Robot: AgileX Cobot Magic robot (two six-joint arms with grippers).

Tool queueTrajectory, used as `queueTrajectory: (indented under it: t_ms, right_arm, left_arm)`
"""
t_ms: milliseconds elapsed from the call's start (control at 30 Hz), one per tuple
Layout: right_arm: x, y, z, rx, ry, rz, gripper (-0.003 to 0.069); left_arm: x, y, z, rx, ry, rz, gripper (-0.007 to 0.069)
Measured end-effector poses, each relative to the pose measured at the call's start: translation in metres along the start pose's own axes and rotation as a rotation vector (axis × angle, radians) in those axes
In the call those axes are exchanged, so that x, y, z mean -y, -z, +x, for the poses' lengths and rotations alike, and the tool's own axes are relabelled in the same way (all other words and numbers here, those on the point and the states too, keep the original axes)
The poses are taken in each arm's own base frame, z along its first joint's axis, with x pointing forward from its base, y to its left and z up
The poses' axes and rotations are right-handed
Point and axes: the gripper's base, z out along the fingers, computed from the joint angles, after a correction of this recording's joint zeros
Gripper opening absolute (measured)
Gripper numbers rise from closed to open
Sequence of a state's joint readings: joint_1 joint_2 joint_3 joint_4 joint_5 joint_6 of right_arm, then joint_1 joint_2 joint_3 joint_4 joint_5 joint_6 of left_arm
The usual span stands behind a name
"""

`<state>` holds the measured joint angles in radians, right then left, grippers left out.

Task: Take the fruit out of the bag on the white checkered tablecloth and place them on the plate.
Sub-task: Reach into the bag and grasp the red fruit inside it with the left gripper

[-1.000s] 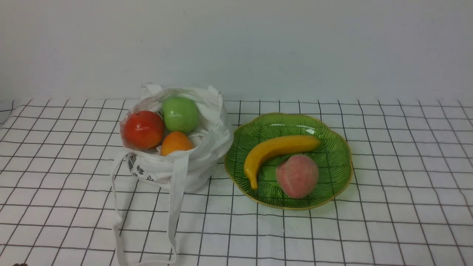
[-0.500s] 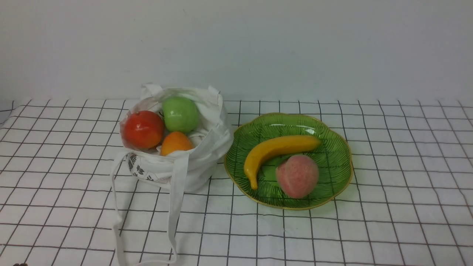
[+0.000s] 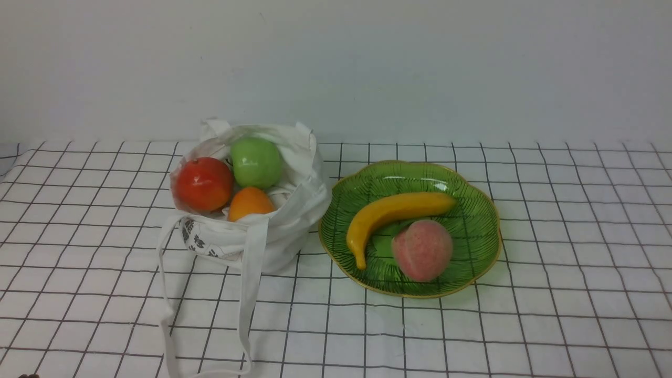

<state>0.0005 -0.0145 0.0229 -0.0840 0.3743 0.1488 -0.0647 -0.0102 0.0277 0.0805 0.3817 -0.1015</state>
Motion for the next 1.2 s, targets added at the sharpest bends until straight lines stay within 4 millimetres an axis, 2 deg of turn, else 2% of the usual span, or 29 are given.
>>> queueTrajectory:
  t_ms: [500, 667, 700, 733, 800, 833, 867, 1033, 1133, 1200]
  right_arm:
    - [0.0, 0.0, 0.0, 0.0, 0.0, 0.0, -0.0014]
    - [0.0, 0.0, 0.0, 0.0, 0.0, 0.0, -0.0014]
    - [0.0, 0.0, 0.0, 0.0, 0.0, 0.0, -0.0014]
    - [0.0, 0.0, 0.0, 0.0, 0.0, 0.0, -0.0014]
    - [0.0, 0.0, 0.0, 0.0, 0.0, 0.0, -0.0014]
    - [0.0, 0.0, 0.0, 0.0, 0.0, 0.0, -0.0014]
    - [0.0, 0.0, 0.0, 0.0, 0.0, 0.0, -0.0014]
    - [0.0, 0.0, 0.0, 0.0, 0.0, 0.0, -0.0014]
    - [0.0, 0.0, 0.0, 0.0, 0.0, 0.0, -0.0014]
    - [0.0, 0.0, 0.0, 0.0, 0.0, 0.0, -0.0014]
  left_arm:
    - [0.001, 0.0, 0.0, -0.001, 0.039, 0.008, -0.0008]
    - [0.012, 0.001, -0.001, -0.025, 0.585, 0.134, -0.0008]
    - [0.017, 0.002, -0.003, -0.049, 0.832, 0.192, -0.0008]
    - [0.019, 0.002, -0.003, -0.057, 0.898, 0.209, -0.0008]
    - [0.025, 0.004, -0.008, -0.094, 1.218, 0.294, -0.0008]
    - [0.025, 0.004, -0.008, -0.094, 1.22, 0.294, -0.0008]
    - [0.027, 0.004, -0.01, -0.099, 1.314, 0.327, -0.0008]
    - [0.027, 0.005, -0.012, -0.078, 1.302, 0.343, -0.0008]
    - [0.027, 0.006, -0.014, -0.056, 1.226, 0.357, -0.0008]
    - [0.03, 0.011, -0.024, -0.048, 1.143, 0.394, -0.0008]
